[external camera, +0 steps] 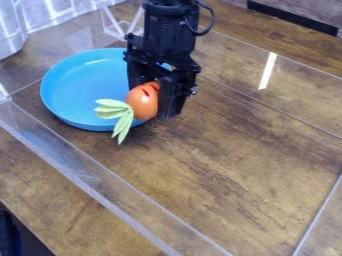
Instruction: Put the carrot in the blue tray
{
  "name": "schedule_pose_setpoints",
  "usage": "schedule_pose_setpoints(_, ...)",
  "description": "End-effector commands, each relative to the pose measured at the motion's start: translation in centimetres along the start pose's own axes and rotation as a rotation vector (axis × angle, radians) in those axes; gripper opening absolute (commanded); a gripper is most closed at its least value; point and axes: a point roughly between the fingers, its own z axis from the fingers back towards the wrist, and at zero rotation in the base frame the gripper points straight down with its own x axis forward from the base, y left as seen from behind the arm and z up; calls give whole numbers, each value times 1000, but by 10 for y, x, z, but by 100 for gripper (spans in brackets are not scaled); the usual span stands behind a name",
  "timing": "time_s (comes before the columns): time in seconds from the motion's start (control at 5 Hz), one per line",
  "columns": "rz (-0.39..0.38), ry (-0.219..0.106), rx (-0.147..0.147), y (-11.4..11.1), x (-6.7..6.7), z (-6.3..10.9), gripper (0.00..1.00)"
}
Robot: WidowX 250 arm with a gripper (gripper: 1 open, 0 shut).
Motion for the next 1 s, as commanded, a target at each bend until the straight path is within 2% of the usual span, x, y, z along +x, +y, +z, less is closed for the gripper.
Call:
schedule_pose_setpoints(0.0,10,-103,18,5,3,33,0)
schedule_pose_setpoints(0.8,2,-95,7,5,-1,36,0)
